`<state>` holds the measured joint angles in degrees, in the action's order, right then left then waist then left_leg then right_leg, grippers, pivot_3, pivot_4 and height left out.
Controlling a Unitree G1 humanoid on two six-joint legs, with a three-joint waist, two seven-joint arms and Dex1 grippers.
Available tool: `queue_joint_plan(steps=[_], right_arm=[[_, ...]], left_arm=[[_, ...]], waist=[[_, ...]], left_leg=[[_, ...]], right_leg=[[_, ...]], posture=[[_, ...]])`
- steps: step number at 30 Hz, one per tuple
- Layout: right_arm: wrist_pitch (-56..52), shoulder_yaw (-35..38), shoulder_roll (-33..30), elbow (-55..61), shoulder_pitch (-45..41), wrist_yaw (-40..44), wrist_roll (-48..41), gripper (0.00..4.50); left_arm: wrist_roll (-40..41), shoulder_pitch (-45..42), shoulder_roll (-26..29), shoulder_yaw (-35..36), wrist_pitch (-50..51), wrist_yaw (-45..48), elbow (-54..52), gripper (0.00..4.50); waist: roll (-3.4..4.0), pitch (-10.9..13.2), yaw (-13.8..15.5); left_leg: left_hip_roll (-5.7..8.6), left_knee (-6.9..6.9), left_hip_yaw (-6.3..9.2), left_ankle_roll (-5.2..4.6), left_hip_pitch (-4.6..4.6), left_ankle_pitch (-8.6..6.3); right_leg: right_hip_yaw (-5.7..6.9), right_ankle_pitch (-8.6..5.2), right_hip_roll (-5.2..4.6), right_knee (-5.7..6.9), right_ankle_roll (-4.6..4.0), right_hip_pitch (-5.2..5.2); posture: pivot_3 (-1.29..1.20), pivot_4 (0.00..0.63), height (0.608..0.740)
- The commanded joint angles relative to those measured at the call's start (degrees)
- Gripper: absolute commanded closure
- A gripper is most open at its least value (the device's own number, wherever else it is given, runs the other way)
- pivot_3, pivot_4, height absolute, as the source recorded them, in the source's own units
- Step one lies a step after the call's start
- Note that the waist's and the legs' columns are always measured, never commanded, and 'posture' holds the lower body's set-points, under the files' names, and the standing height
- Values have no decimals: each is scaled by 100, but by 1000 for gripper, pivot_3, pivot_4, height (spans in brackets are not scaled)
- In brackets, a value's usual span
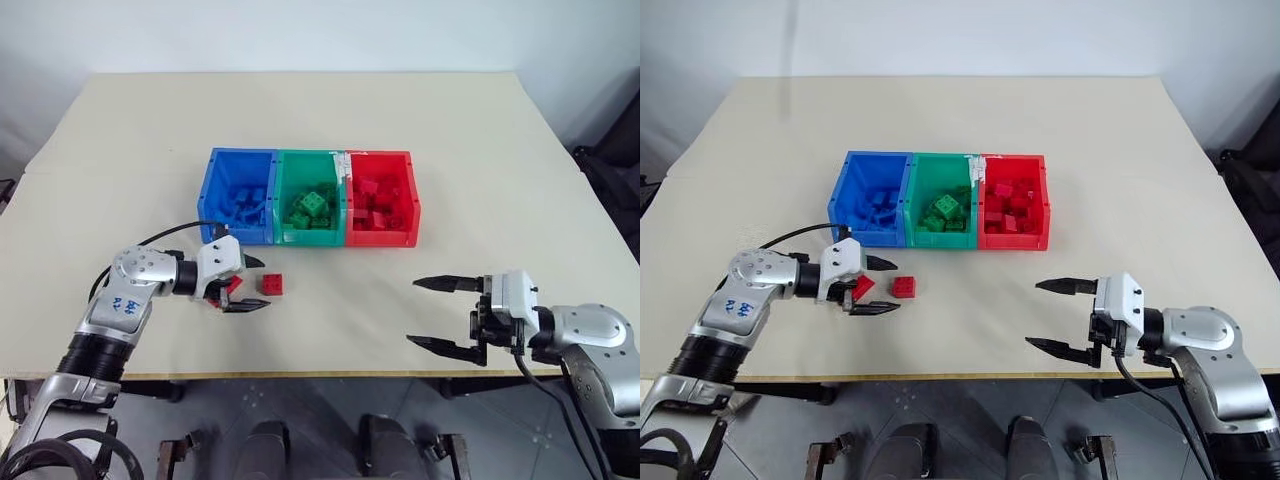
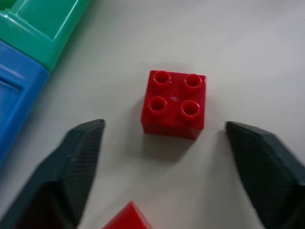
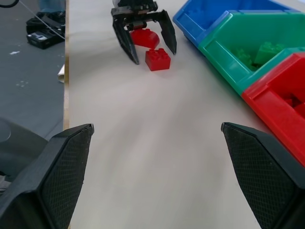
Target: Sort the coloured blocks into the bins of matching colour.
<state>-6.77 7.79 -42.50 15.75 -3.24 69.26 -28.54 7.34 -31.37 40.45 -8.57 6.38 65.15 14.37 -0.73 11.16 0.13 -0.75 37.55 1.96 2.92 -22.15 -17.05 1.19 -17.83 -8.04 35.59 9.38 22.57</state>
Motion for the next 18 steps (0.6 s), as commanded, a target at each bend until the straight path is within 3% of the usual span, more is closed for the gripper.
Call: queue_joint_plan(steps=[1, 6, 12, 18], right_arm=[[-15, 218, -88, 288, 103, -117, -116, 0], [-16, 349, -95, 444, 349, -288, -116, 0], [-68, 889, 119, 750, 877, -831, -248, 0], [309, 1592, 1121, 1193, 1504, -2142, -159, 0]], left_arm=[[-20, -98, -63, -79, -68, 156, 60, 1539], [92, -256, -153, -81, 41, 409, 145, 3057], [616, -923, -789, 247, 167, 261, 107, 3052], [557, -2270, -2020, 329, 6, -589, 1084, 3052]], waist=[[0, 0, 3], [0, 0, 22], [-4, 2, 142], [-7, 2, 206]], left_leg=[[0, 2, 0, 0, 0, 0], [0, 5, 0, 0, 0, 0], [0, 23, 2, -5, -11, -3], [3, 45, 6, -10, -17, -6]], right_leg=[[0, 0, 0, 1, 0, -1], [-1, 0, 0, 2, 0, -2], [1, 3, 0, 3, 5, -3], [3, 9, -1, 2, 15, -12]], posture=[[0, 150, 740], [0, 150, 740], [0, 150, 740], [0, 150, 740]])
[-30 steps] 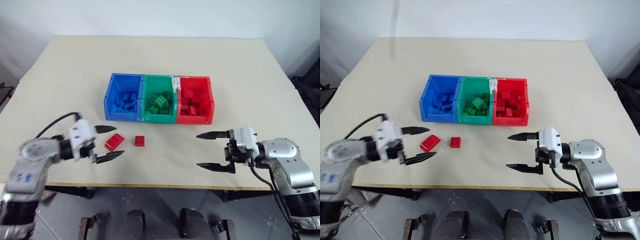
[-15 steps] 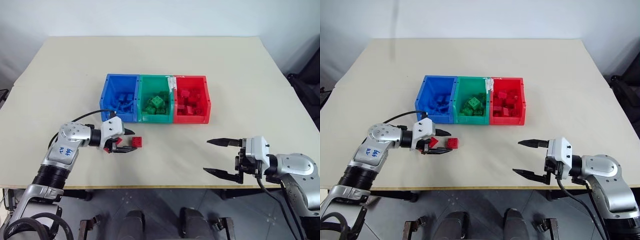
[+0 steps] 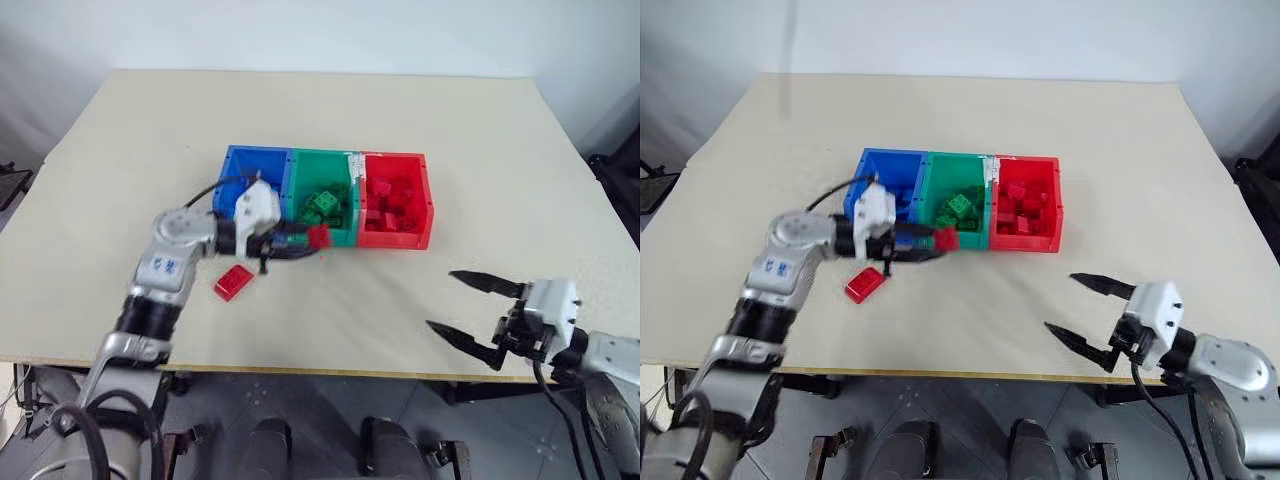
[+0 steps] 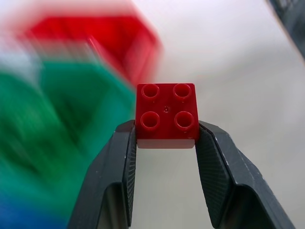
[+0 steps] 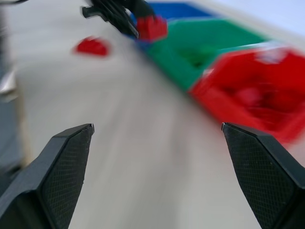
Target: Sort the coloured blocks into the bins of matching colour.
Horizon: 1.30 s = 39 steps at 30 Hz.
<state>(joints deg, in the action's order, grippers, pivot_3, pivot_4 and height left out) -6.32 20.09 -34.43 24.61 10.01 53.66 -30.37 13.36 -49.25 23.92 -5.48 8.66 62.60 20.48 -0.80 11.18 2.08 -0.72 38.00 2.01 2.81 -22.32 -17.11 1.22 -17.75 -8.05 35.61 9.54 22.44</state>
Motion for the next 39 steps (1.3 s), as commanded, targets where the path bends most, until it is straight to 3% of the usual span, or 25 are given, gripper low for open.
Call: queue_joint_plan(steps=[1, 9, 10, 14, 18, 22, 26, 31, 36, 39], right_arm=[[353, 422, 441, 364, 261, -739, 121, 0], [336, 384, 750, 1098, 793, -1428, 241, 0], [317, 353, 758, 1167, 811, -1490, 251, 0], [221, 194, 719, 1333, 789, -1644, 270, 0], [109, -156, 452, 1113, 335, -1392, 221, 0], [64, -580, 37, 629, -350, -755, 130, 0], [174, -1083, -348, -156, -1275, 217, 103, 0], [253, -1703, -594, -1047, -2382, 1515, 7, 0], [392, -2269, -424, -1850, -3264, 2388, 120, 0], [495, -2483, -278, -2185, -3537, 2693, 177, 0]], left_arm=[[-139, -715, -537, -8, -425, -414, 791, 3052], [-898, -2361, -1528, -120, -1881, -1137, 3916, 3052], [-993, -2456, -1566, -132, -1996, -1269, 4154, 2351], [-1032, -2617, -1618, 14, -2181, -1386, 4577, 1129], [-808, -2144, -1204, 231, -2533, -812, 3982, 33], [-303, -1046, -635, 564, -2250, -260, 2449, 33], [194, 739, 220, 1078, -1499, -311, 233, 33], [915, 3426, 1273, 2524, -403, -774, -2383, 33], [1055, 5667, 1405, 3980, -40, -1174, -3362, 33], [1164, 6654, 1258, 4372, 231, -1346, -3833, 33]], waist=[[0, 0, 4], [0, 0, -87], [0, 0, -88], [0, 0, -79], [0, 1, -102], [1, 0, -157], [2, 1, -303], [0, 3, -359], [-1, 3, -287], [-2, 3, -233]], left_leg=[[1, 0, 0, 0, 0, 0], [2, -11, -10, -5, 2, -2], [2, -12, -11, -6, 2, -3], [2, -14, -12, -6, 2, -3], [1, -13, -14, -6, 3, -3], [-1, -17, -18, -4, 10, -2], [-4, -18, -22, -5, 14, -3], [-10, -24, -18, -5, 12, -5], [-9, -17, -15, -11, 16, -19], [-11, -12, -19, -10, 17, -28]], right_leg=[[-1, 0, 0, -1, 1, 0], [-6, 1, 2, -11, 3, 5], [-6, 1, 2, -13, 3, 6], [-7, 2, 1, -12, 4, 8], [-10, 2, 1, -9, 4, 9], [-15, 2, 2, -5, 4, 9], [-26, 2, 2, -8, 4, 9], [-23, 1, 1, -7, 1, 13], [-18, 0, -3, -9, 1, 3], [-21, 0, -1, -10, -1, 3]], posture=[[0, 150, 740], [0, 150, 740], [0, 150, 740], [0, 150, 740], [0, 150, 740], [0, 150, 740], [0, 150, 740], [0, 150, 740], [0, 150, 740], [0, 150, 740]])
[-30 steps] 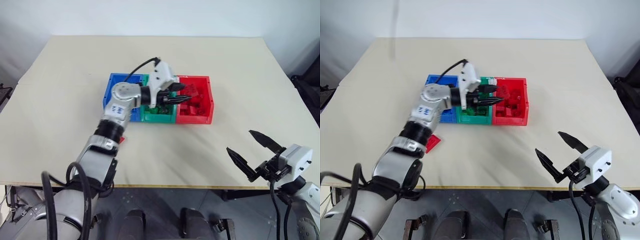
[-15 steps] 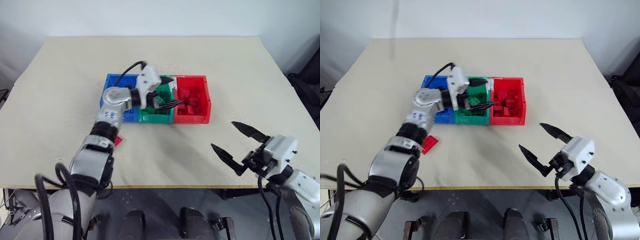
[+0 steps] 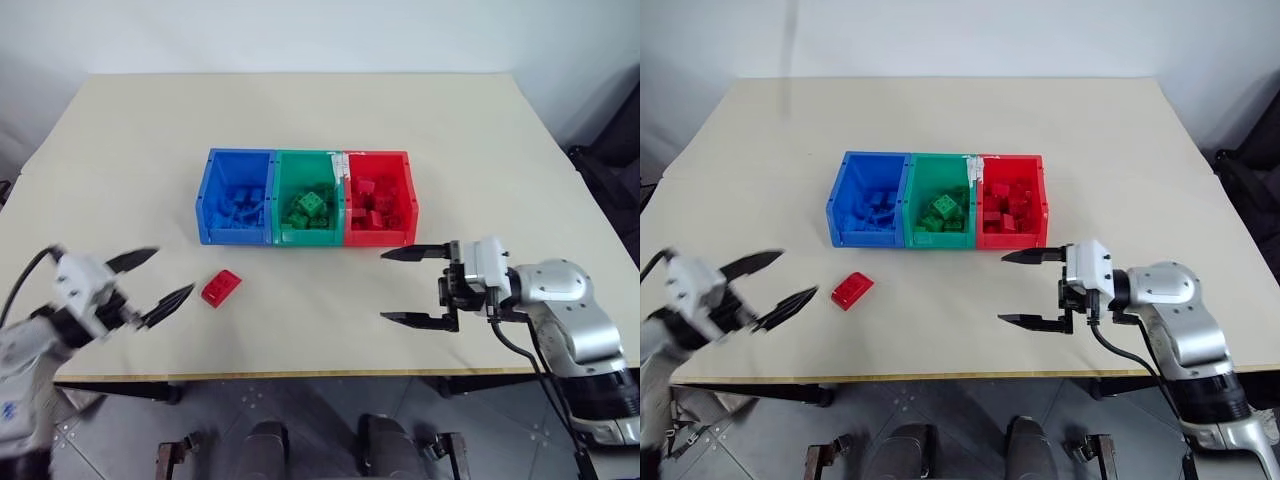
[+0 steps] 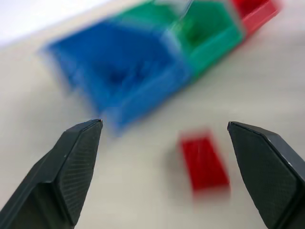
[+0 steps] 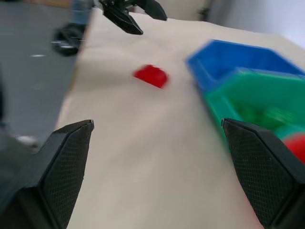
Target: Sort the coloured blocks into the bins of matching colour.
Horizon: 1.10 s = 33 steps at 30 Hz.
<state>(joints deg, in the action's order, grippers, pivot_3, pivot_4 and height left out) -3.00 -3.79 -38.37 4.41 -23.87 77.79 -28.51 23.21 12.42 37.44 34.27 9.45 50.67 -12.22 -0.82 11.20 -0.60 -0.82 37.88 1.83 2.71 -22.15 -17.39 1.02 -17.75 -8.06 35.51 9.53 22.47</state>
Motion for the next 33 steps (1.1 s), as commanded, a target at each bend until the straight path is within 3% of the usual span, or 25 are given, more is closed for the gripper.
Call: queue_joint_plan(steps=[1, 8, 13, 21, 24, 31, 33], right_arm=[[204, -136, 160, -253, -194, 336, 21, 0], [339, -126, 240, -513, -254, 471, 118, 0], [353, 186, 3, -460, 98, 300, 152, 0], [111, 502, -186, 230, 741, -147, 96, 0], [4, 631, -292, 466, 993, -283, 63, 0], [-107, 885, -338, 801, 1440, -580, 31, 0], [-94, 1025, -296, 873, 1617, -757, 10, 0]], left_arm=[[201, 709, -147, 435, 249, -234, -748, 33], [241, 884, -251, 159, 981, -934, -1655, 33], [-101, -363, 121, -1154, 2567, -1861, -1850, 33], [-396, -1566, 257, -2267, 3312, -2021, -865, 33], [-393, -1634, 347, -2431, 3481, -1901, -761, 644], [-440, -1832, 531, -2523, 3268, -1668, -515, 2848], [-293, -2212, 410, -2499, 3009, -1487, -412, 3028]], waist=[[0, 0, 65], [0, -1, 167], [0, -1, 209], [1, -2, 34], [1, -2, 49], [1, -2, 57], [1, -2, 91]], left_leg=[[-1, 2, 0, -2, -1, -2], [1, 18, 0, -4, 1, -8], [2, 20, 1, 1, 1, -6], [-2, 5, -4, 4, 3, -7], [-1, 6, -4, 7, 1, -9], [-1, 8, -5, 8, 3, -11], [-1, 9, -5, 8, 4, -10]], right_leg=[[2, 0, 1, -2, -1, 1], [0, -2, 1, -7, -5, -2], [0, -3, 2, 9, -7, -2], [-8, -4, 10, 12, -8, 11], [-10, -4, 9, 10, -8, 12], [-13, -4, 9, 8, -8, 8], [-13, -4, 9, 9, -8, 8]], posture=[[0, 150, 740], [0, 150, 740], [0, 150, 740], [0, 150, 740], [0, 150, 740], [0, 150, 740], [0, 150, 740]])
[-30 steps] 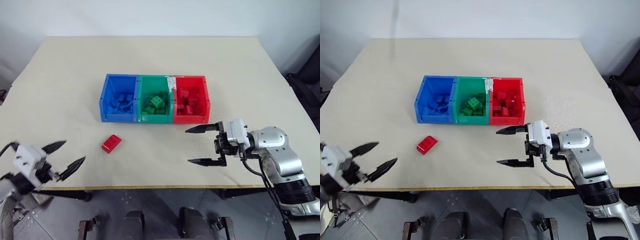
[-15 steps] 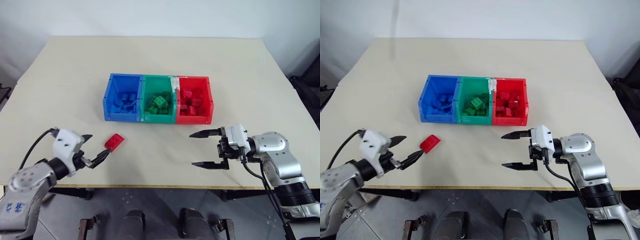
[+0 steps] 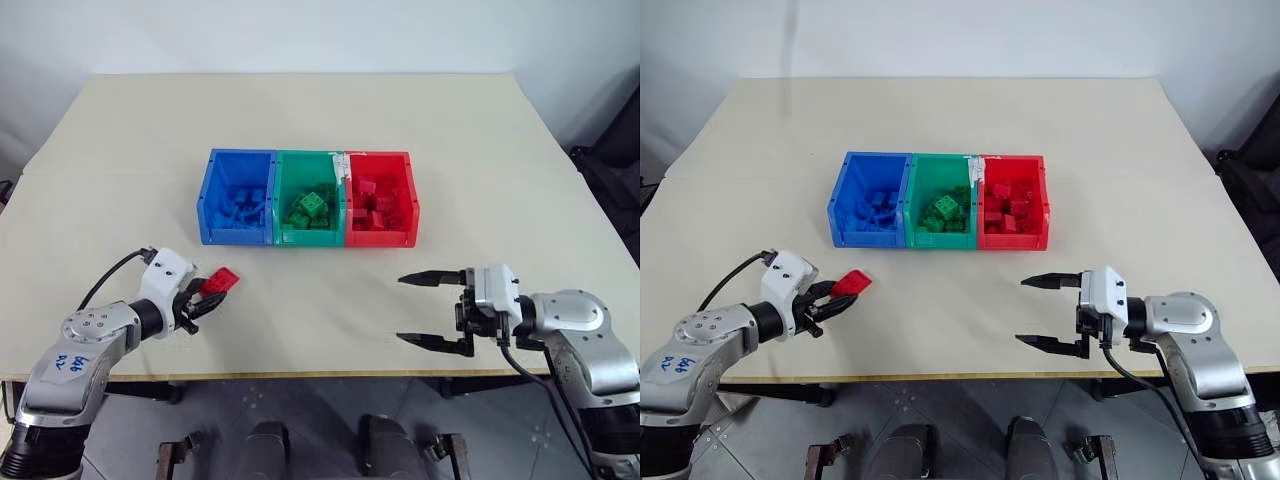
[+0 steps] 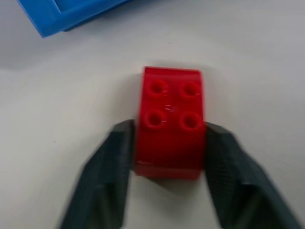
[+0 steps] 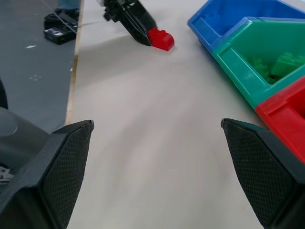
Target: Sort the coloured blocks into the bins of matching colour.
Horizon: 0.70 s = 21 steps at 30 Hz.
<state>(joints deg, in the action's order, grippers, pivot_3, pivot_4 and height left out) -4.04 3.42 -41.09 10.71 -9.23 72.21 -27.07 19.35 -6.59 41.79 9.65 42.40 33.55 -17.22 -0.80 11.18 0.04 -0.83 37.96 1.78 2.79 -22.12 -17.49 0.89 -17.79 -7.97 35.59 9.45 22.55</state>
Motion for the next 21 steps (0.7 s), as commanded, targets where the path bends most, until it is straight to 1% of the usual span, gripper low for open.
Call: queue_joint_plan(steps=[1, 2, 5, 7, 9, 11, 13, 14, 15, 17, 18, 21], right_arm=[[24, 391, -24, 284, 267, -290, -126, 0], [29, 449, -28, 322, 347, -356, -120, 0], [-101, 792, 94, 586, 697, -830, -241, 0], [-384, 1110, 263, 876, 1063, -1276, -542, 0], [-556, 1442, 591, 1114, 1329, -1872, -813, 0], [-513, 1698, 928, 1376, 1628, -2425, -780, 0], [-410, 1822, 1165, 1680, 1970, -2755, -636, 0], [-388, 1841, 1217, 1778, 2077, -2835, -601, 0], [-355, 1853, 1287, 1930, 2257, -2957, -516, 0], [-311, 1861, 1398, 2145, 2497, -3153, -410, 0], [-289, 1855, 1433, 2222, 2584, -3224, -375, 0], [-178, 1819, 1612, 2481, 2911, -3408, -284, 0]], left_arm=[[150, -536, -69, -94, -582, 442, 103, 3028], [182, -684, -90, -137, -798, 608, 121, 3028], [314, -1415, -207, -433, -976, 1025, 257, 3028], [374, -2173, -529, -862, -1139, 1394, 542, 3028], [306, -2932, -1039, -1313, -1320, 1671, 1131, 3028], [-154, -3834, -1686, -1862, -1959, 1865, 2258, 3028], [-534, -4642, -2319, -2161, -2820, 2015, 3572, 3028], [-638, -4873, -2497, -2206, -3117, 2070, 4026, 3028], [-944, -5232, -2745, -2319, -3735, 1922, 4801, 3028], [-1249, -5801, -3159, -2311, -4438, 1592, 6031, 3028], [-1325, -6006, -3302, -2267, -4678, 1503, 6479, 3028], [-1563, -6460, -3539, -2161, -5181, 1182, 7467, 3028]], waist=[[0, 0, 62], [-1, 1, 95], [-1, 0, 149], [-1, 0, 182], [-2, -1, 201], [-2, -1, 218], [-2, -1, 234], [-3, -1, 247], [-2, -1, 208], [-3, -1, 137], [-3, -1, 118], [-3, 0, 92]], left_leg=[[0, 2, 1, 0, -2, 0], [0, 5, 2, 0, -3, 0], [2, 13, 1, 0, -6, 0], [3, 12, 4, 1, -7, 1], [6, 19, 4, 2, -8, 1], [7, 23, 0, 1, -8, 1], [9, 27, -3, 1, -9, 2], [11, 24, -6, 0, -9, 2], [10, 22, -7, -1, -9, 1], [11, 13, -16, -5, -8, -1], [9, 9, -18, -7, -8, -2], [8, 0, -24, -9, -8, -3]], right_leg=[[1, 0, 0, 0, 0, 0], [1, 0, 1, 0, 0, 0], [1, 2, 0, -2, 4, -2], [3, 3, 0, -2, 4, -6], [3, 5, -1, -1, 8, -10], [1, 7, 0, -2, 13, -10], [2, 9, 1, -8, 16, -10], [-1, 10, 1, -8, 18, -10], [0, 10, 2, -15, 18, -9], [-6, 11, 1, -21, 20, -7], [-6, 11, 2, -31, 21, -5], [-9, 12, 2, -36, 23, 0]], posture=[[0, 150, 740], [0, 150, 740], [0, 150, 740], [0, 150, 740], [0, 150, 740], [0, 150, 740], [0, 150, 740], [0, 150, 740], [0, 150, 740], [0, 150, 740], [0, 150, 740], [0, 150, 740]])
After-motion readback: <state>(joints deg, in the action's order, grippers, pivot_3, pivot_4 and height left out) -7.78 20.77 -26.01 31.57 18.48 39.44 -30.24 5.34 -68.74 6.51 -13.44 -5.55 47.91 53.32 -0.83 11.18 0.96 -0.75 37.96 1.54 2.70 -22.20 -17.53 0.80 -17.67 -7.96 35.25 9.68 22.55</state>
